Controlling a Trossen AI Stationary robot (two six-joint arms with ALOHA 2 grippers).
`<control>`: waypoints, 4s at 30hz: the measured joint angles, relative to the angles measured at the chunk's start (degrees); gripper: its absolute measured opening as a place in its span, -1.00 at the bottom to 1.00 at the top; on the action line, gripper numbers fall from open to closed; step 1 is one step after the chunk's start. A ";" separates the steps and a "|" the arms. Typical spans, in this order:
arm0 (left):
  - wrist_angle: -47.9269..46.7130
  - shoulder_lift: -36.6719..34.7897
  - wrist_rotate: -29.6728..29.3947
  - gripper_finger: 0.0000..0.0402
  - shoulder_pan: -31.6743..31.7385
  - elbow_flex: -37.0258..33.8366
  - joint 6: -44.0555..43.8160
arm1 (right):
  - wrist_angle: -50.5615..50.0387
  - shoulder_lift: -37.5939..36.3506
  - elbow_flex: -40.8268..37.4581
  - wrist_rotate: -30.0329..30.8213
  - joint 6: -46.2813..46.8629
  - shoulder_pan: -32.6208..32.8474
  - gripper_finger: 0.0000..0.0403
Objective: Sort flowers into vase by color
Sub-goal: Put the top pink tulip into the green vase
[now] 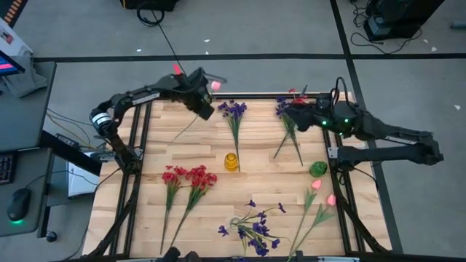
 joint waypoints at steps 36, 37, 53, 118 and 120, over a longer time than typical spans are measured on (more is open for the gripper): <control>56.86 -3.40 19.51 -0.94 -17.79 5.90 -13.29 | -31.36 5.68 12.96 3.24 -4.89 -8.21 0.75; 57.07 -3.40 19.54 -0.94 -17.80 5.90 -13.23 | -30.23 6.57 12.95 1.89 -5.73 -8.21 0.75; 59.77 -2.74 22.52 -0.94 -17.90 5.88 -10.15 | -12.63 14.20 13.56 -20.48 -6.69 -8.21 0.75; 60.41 0.02 25.14 -0.94 -20.75 5.83 -32.79 | 16.09 23.52 13.54 -26.55 -0.05 1.47 -0.13; 60.92 0.90 25.35 -0.94 -21.38 5.81 -32.84 | 16.09 23.59 13.54 -26.59 -0.05 1.47 -0.16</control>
